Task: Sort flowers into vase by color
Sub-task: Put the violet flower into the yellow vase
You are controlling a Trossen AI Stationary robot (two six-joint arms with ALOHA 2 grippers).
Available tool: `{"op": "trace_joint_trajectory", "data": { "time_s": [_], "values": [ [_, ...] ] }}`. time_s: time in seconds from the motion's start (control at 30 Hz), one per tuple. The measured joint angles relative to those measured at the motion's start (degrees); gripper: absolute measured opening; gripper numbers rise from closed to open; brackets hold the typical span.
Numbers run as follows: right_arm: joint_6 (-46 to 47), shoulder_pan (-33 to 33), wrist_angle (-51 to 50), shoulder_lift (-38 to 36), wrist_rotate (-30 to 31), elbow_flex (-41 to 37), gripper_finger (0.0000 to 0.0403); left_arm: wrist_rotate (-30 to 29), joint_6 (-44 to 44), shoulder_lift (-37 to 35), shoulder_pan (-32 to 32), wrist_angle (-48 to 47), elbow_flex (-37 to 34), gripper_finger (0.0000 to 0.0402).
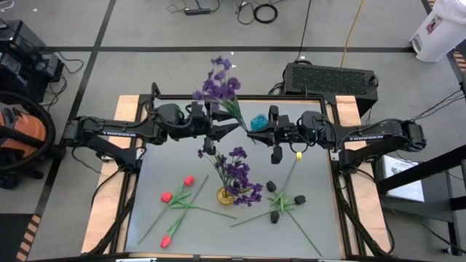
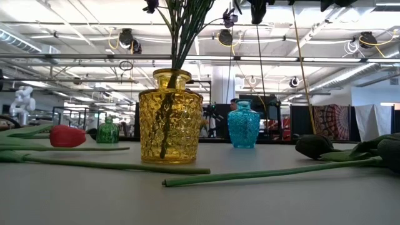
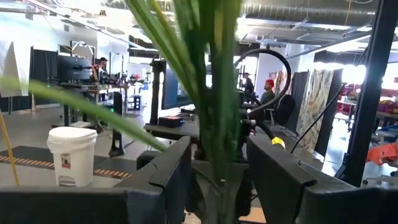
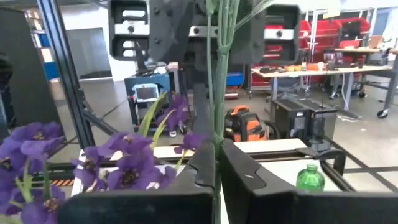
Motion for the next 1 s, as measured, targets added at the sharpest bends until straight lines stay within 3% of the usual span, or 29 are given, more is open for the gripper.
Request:
{"op": "trace_joint_trajectory", "data": {
  "time_s": [1.0],
  "values": [
    [2.14, 1.73, -3.28, 0.00, 0.16, 0.00, 0.0000, 4.42, 1.31, 0.02, -0.50, 3.65, -0.07, 0.0151]
  ]
}}
